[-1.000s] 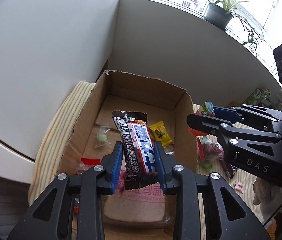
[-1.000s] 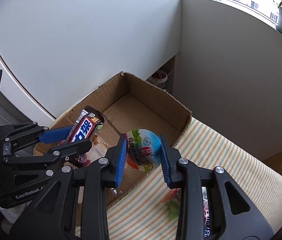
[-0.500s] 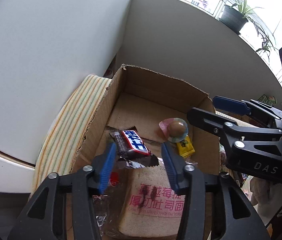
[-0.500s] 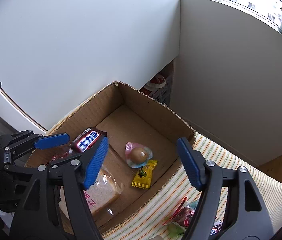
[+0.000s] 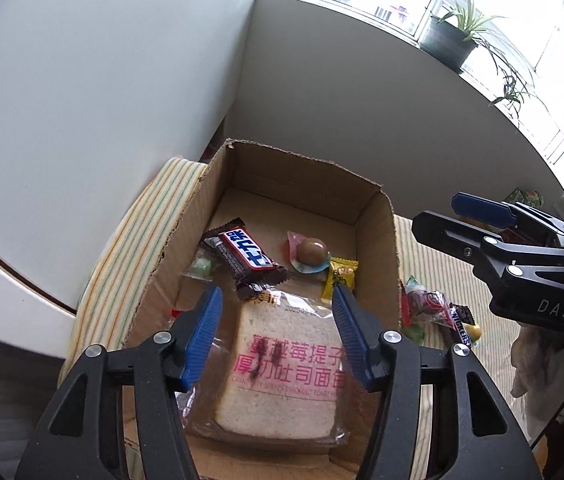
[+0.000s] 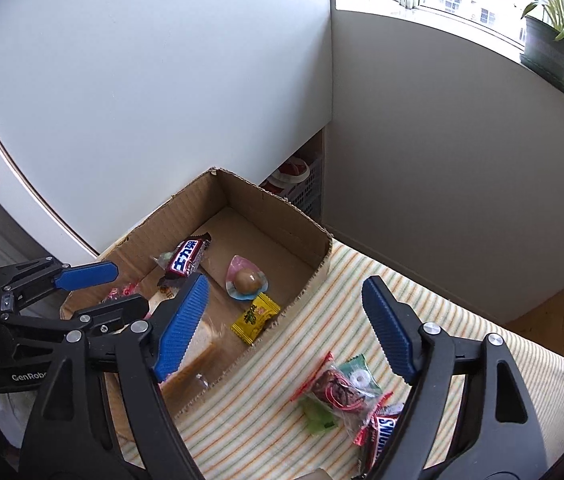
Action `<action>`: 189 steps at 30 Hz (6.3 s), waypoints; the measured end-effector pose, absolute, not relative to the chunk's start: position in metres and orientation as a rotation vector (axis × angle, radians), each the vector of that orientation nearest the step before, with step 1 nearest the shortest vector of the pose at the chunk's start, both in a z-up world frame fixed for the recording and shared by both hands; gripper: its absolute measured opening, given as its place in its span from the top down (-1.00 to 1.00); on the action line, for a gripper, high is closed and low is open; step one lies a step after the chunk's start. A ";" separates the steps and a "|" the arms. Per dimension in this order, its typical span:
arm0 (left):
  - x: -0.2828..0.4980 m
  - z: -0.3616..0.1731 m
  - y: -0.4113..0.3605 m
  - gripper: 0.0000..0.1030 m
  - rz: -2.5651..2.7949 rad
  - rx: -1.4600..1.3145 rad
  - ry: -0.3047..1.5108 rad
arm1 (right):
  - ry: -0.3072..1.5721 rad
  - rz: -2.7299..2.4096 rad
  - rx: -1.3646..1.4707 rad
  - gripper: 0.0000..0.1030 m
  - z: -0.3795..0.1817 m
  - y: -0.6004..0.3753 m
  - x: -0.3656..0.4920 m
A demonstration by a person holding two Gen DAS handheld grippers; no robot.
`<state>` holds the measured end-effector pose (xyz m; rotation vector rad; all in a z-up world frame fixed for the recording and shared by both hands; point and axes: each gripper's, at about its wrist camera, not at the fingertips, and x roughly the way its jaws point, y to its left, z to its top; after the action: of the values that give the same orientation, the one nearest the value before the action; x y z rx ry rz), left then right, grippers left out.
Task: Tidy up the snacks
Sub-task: 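Move both tools back over the remaining snacks, then lower the left tool toward the red-trimmed dried meat bag, then grasp the red-trimmed meat bag with the left tool while the right tool grasps the pink candy, then carry both snacks into the box and open both tools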
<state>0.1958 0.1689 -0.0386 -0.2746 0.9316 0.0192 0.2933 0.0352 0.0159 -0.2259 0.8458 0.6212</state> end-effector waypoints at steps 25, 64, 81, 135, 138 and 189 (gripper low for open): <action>0.158 -0.050 0.026 -0.09 -0.203 -0.160 0.970 | 0.979 0.498 -0.207 -0.61 -0.051 -0.136 0.223; 0.265 -0.110 -0.032 0.49 -0.183 0.049 1.179 | 1.054 0.584 -0.218 -0.18 -0.109 -0.139 0.213; 0.190 -0.064 0.002 0.18 -0.186 -0.058 1.061 | 1.050 0.591 -0.305 -0.18 -0.105 -0.143 0.205; 0.162 -0.090 -0.016 0.07 -0.258 -0.197 1.215 | 1.028 0.640 -0.312 -0.18 -0.109 -0.140 0.204; 0.160 -0.105 -0.017 0.07 -0.273 -0.252 1.253 | 1.027 0.640 -0.304 -0.18 -0.110 -0.139 0.204; 0.158 -0.090 -0.017 0.39 -0.212 0.058 1.142 | 1.013 0.635 -0.432 0.61 -0.063 -0.114 0.199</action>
<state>0.1576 -0.0172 -0.0896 0.0576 1.1419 -0.2123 0.1986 -0.1140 -0.0628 -0.4320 1.0125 0.6352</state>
